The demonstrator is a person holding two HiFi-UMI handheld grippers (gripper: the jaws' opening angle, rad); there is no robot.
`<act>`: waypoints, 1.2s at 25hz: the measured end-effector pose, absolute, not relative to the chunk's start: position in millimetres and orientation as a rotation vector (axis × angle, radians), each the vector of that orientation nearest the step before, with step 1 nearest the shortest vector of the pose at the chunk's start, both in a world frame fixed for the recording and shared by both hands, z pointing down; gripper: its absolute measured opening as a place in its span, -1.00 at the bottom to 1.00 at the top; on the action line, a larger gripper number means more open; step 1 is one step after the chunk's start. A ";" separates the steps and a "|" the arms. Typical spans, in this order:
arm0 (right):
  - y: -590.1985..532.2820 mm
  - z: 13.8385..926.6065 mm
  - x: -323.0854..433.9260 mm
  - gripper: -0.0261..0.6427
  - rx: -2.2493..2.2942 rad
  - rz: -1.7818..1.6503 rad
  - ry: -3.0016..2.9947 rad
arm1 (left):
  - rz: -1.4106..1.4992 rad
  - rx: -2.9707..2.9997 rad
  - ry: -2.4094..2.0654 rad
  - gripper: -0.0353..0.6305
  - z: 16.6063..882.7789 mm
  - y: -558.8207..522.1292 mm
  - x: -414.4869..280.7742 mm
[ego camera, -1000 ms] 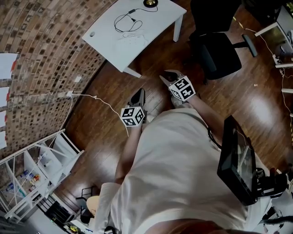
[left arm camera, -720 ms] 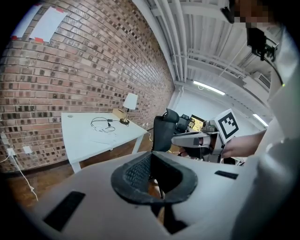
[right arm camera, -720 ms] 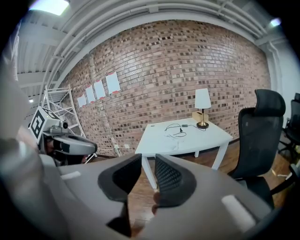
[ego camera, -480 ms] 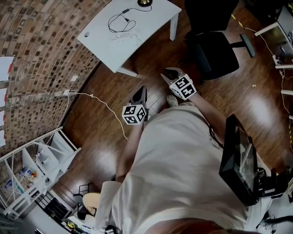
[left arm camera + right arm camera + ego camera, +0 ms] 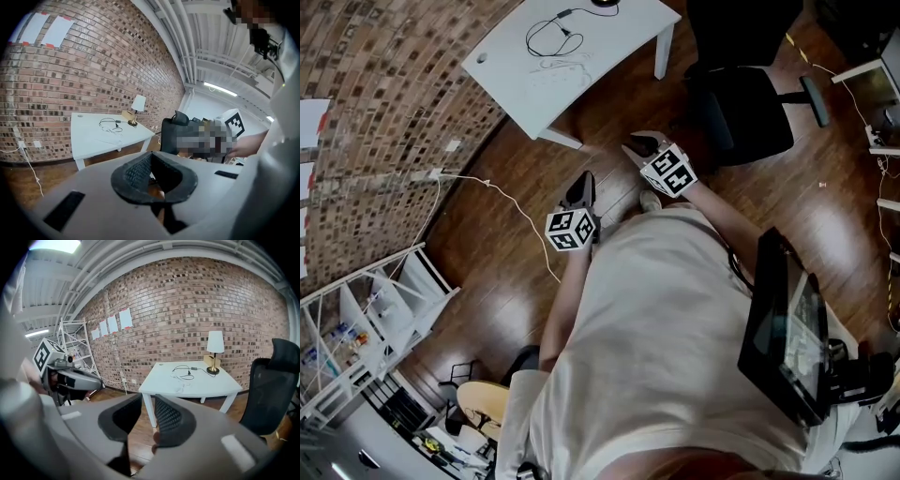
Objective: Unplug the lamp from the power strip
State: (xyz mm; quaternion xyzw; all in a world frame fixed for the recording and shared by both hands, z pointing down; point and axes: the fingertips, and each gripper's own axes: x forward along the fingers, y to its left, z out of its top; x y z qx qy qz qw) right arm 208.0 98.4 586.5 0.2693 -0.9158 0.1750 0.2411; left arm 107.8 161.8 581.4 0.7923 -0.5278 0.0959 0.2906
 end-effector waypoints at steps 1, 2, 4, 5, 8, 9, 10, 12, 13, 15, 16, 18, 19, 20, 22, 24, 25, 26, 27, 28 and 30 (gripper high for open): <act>99.1 586.2 204.0 -0.66 0.723 0.476 -2.509 | 0.254 2.110 -1.416 -0.88 580.5 161.1 105.6; 99.8 586.2 200.1 -0.66 0.709 0.471 -2.512 | 0.253 2.108 -1.423 -0.88 579.7 160.5 103.9; 101.4 586.9 193.4 -0.66 0.683 0.459 -2.519 | 0.252 2.105 -1.436 -0.88 578.5 159.6 101.3; 102.2 587.4 190.5 -0.66 0.672 0.452 -2.523 | 0.252 2.103 -1.443 -0.88 578.1 159.7 100.0; 104.7 589.4 185.7 -0.66 0.645 0.446 -2.528 | 0.252 2.090 -1.461 -0.88 579.0 160.7 96.6; 105.5 590.5 185.1 -0.66 0.637 0.447 -2.526 | 0.254 2.085 -1.465 -0.88 579.8 161.3 96.1; 106.2 591.8 184.9 -0.66 0.631 0.447 -2.526 | 0.256 2.081 -1.467 -0.88 581.0 162.1 96.2; 107.6 594.3 185.4 -0.67 0.621 0.446 -2.525 | 0.261 2.075 -1.471 -0.88 583.3 163.7 97.4; 108.3 595.3 186.1 -0.67 0.617 0.445 -2.523 | 0.263 2.074 -1.473 -0.88 584.1 164.1 98.1; 109.1 596.5 187.9 -0.67 0.611 0.442 -2.519 | 0.264 2.071 -1.477 -0.88 585.0 164.5 98.8; 109.1 596.8 188.8 -0.67 0.611 0.441 -2.519 | 0.265 2.070 -1.478 -0.88 585.4 164.8 98.9; 109.2 599.1 190.5 -0.67 0.614 0.447 -2.517 | 0.266 2.067 -1.479 -0.88 586.3 165.5 99.1; 109.4 600.7 191.5 -0.67 0.616 0.452 -2.514 | 0.268 2.067 -1.478 -0.88 586.8 165.9 99.5; 109.7 601.3 192.4 -0.67 0.617 0.457 -2.512 | 0.270 2.067 -1.477 -0.88 587.3 166.4 100.1; 110.4 601.0 194.2 -0.68 0.620 0.459 -2.508 | 0.276 2.069 -1.471 -0.88 588.3 167.7 101.9; 111.0 602.1 194.8 -0.69 0.626 0.461 -2.511 | 0.282 2.071 -1.465 -0.88 589.2 168.8 103.7; 111.4 603.5 194.9 -0.71 0.628 0.462 -2.513 | 0.285 2.073 -1.462 -0.88 589.8 169.2 104.4; 112.0 604.6 195.2 -0.73 0.628 0.463 -2.515 | 0.288 2.074 -1.458 -0.88 590.6 169.6 105.2; 112.7 605.1 195.5 -0.73 0.627 0.465 -2.514 | 0.291 2.075 -1.454 -0.88 591.4 170.0 106.2; 113.6 605.5 196.2 -0.73 0.625 0.467 -2.512 | 0.293 2.076 -1.450 -0.88 592.1 170.4 107.3; 115.5 608.3 199.0 -0.73 0.625 0.472 -2.504 | 0.296 2.079 -1.443 -0.88 593.3 171.5 109.8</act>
